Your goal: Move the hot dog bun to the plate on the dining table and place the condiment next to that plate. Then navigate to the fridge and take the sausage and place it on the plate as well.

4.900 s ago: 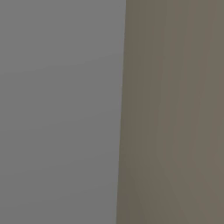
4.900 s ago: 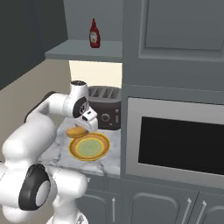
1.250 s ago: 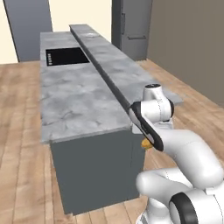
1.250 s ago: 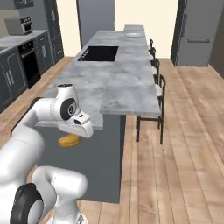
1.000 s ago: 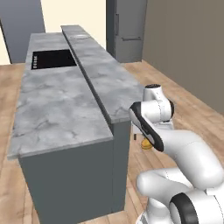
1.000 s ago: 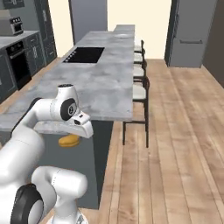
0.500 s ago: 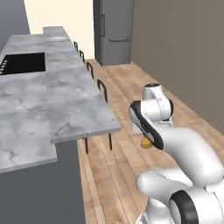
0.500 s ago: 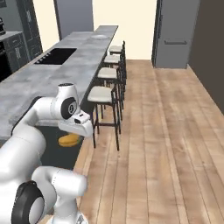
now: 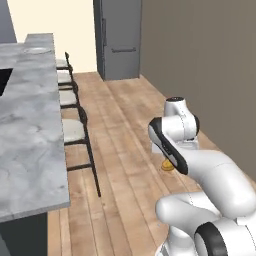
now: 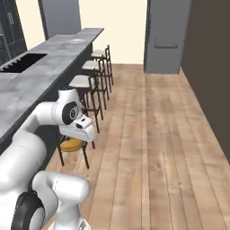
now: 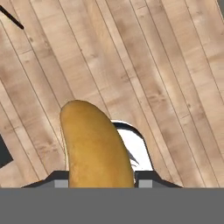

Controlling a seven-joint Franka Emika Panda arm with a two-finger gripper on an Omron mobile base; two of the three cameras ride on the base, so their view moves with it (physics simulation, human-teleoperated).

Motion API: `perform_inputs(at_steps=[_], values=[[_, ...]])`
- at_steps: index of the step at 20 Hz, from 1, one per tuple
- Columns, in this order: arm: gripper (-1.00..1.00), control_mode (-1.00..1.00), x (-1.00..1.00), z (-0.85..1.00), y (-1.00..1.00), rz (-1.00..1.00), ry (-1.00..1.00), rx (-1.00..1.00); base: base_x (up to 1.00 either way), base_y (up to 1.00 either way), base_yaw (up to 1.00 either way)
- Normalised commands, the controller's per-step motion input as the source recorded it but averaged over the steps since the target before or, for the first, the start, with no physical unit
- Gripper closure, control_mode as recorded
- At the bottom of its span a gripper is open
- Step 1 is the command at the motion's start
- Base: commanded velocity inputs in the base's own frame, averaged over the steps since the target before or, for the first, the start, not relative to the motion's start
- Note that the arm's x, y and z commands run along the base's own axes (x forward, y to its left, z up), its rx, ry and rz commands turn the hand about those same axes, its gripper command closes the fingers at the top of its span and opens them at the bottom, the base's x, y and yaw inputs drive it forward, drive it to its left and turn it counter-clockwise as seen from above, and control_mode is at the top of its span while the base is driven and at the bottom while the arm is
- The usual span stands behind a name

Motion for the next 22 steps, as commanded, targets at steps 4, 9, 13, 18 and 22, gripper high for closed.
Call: perform_inputs(at_steps=[4, 9, 13, 18, 22], values=[[1.0, 1.0, 0.0, 0.0, 0.0, 0.0, 0.0, 0.0, 1.0, -1.0, 0.08], [1.0, 1.0, 0.0, 0.0, 0.0, 0.0, 0.0, 0.0, 1.0, -0.87, 0.14], [1.0, 1.0, 0.0, 0.0, 0.0, 0.0, 0.0, 0.0, 1.0, -0.7, 0.2], [1.0, 1.0, 0.0, 0.0, 0.0, 0.0, 0.0, 0.0, 1.0, -0.56, 0.27], [1.0, 1.0, 0.0, 0.0, 0.0, 0.0, 0.0, 0.0, 1.0, -0.48, 0.3]])
